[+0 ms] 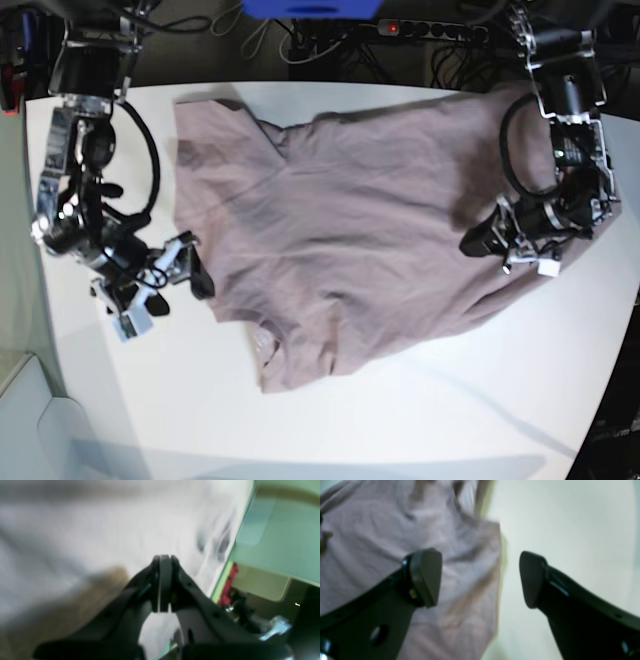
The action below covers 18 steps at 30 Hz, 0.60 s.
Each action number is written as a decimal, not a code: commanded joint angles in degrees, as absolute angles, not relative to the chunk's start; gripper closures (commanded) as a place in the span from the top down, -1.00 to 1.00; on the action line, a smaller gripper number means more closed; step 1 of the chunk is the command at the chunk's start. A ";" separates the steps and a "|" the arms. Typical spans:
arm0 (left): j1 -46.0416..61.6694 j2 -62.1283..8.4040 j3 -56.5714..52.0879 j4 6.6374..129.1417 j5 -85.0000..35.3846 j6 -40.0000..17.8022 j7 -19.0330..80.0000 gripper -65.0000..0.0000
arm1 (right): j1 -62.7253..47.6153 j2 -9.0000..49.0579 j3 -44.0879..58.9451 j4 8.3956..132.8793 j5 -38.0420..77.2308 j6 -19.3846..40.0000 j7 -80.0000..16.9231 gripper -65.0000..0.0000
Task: Layout the t-shirt on the table in an organized manner, then fold the t-shirt properly
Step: 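Grasp the shirt edges with both grippers and pull them apart, then drag the shirt edges outward with both grippers to smooth it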
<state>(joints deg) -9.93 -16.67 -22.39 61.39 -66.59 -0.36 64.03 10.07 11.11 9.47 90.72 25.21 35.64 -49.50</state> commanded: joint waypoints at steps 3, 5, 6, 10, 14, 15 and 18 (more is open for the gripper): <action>-9.19 -16.22 -22.64 62.37 -67.91 -0.22 63.78 -0.98 | 18.15 11.74 7.25 84.26 20.97 35.56 -48.31 0.50; -7.69 -16.13 -22.64 62.37 -67.91 -0.22 63.78 -0.98 | 23.25 11.74 6.11 78.29 18.86 35.56 -47.87 0.50; -7.25 -16.22 -22.64 62.37 -67.91 -0.22 63.78 -0.98 | 25.36 11.74 6.02 75.12 18.24 35.56 -47.16 0.50; -5.32 -16.48 -22.64 62.29 -66.68 0.04 63.78 -0.98 | 34.24 10.95 4.44 59.21 17.98 35.56 -41.54 0.50; -4.35 -16.48 -22.73 62.37 -62.81 -0.13 63.78 -1.00 | 38.55 10.59 1.10 45.49 17.98 35.56 -34.68 0.50; -4.35 -16.75 -22.81 62.37 -62.29 -0.13 63.78 -1.00 | 38.81 10.59 0.13 43.30 17.98 35.56 -33.10 0.50; -4.09 -17.27 -22.81 62.37 -62.29 -0.13 63.69 -1.00 | 38.11 9.71 -2.51 42.24 17.98 35.56 -32.04 0.50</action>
<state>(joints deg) -4.36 -16.58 -22.63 62.26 -63.07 -0.27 63.77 35.51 9.76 -2.63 40.99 16.73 35.14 -33.76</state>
